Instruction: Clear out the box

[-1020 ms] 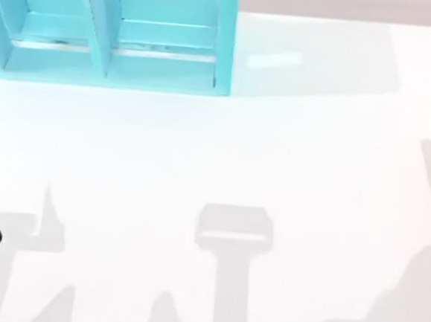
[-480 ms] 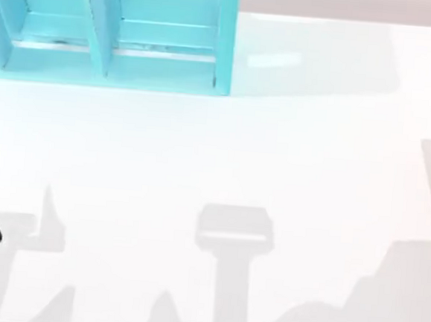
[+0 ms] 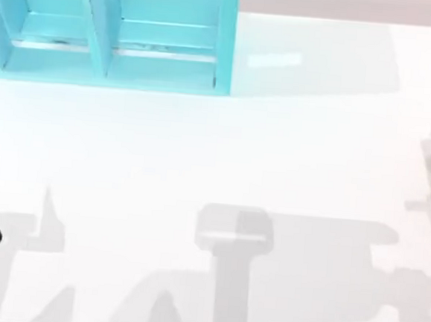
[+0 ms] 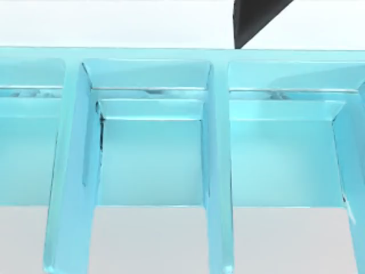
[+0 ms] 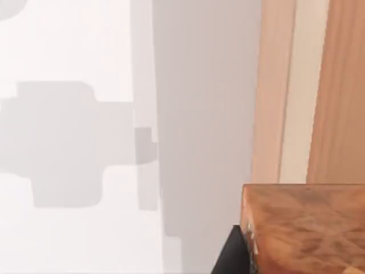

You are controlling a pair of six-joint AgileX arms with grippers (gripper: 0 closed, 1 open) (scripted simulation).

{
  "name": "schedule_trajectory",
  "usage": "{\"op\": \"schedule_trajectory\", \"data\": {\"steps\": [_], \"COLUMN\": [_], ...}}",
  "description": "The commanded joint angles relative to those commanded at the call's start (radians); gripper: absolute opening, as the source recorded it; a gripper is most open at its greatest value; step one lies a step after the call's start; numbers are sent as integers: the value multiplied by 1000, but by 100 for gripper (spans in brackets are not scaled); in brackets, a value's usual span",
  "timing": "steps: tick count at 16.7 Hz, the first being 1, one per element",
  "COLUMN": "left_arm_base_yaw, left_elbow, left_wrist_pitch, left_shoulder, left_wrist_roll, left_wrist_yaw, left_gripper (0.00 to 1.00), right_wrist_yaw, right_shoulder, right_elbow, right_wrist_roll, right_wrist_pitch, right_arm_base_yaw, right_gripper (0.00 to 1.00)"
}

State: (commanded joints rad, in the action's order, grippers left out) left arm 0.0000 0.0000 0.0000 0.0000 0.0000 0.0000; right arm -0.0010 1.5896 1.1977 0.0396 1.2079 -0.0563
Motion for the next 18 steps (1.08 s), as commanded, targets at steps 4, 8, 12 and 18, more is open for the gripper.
{"op": "schedule_trajectory", "data": {"steps": [4, 8, 12, 18], "left_arm_base_yaw": [0, 0, 0, 0], "left_elbow": [0, 0, 0, 0], "left_wrist_pitch": [0, 0, 0, 0], "left_shoulder": [0, 0, 0, 0], "left_wrist_roll": [0, 0, 0, 0], "left_wrist_yaw": [0, 0, 0, 0], "left_gripper": [100, 100, 100, 100], "right_wrist_yaw": [2, 2, 2, 1], "right_shoulder": [-51, -112, -159, -157], "right_elbow": [-121, -263, -365, -373], "right_wrist_roll": [-309, -571, -709, -718], "right_wrist_pitch": [-77, -168, -236, -242], "right_arm_base_yaw": [312, 574, 711, 715], "right_gripper": [0, 0, 0, 0]}}
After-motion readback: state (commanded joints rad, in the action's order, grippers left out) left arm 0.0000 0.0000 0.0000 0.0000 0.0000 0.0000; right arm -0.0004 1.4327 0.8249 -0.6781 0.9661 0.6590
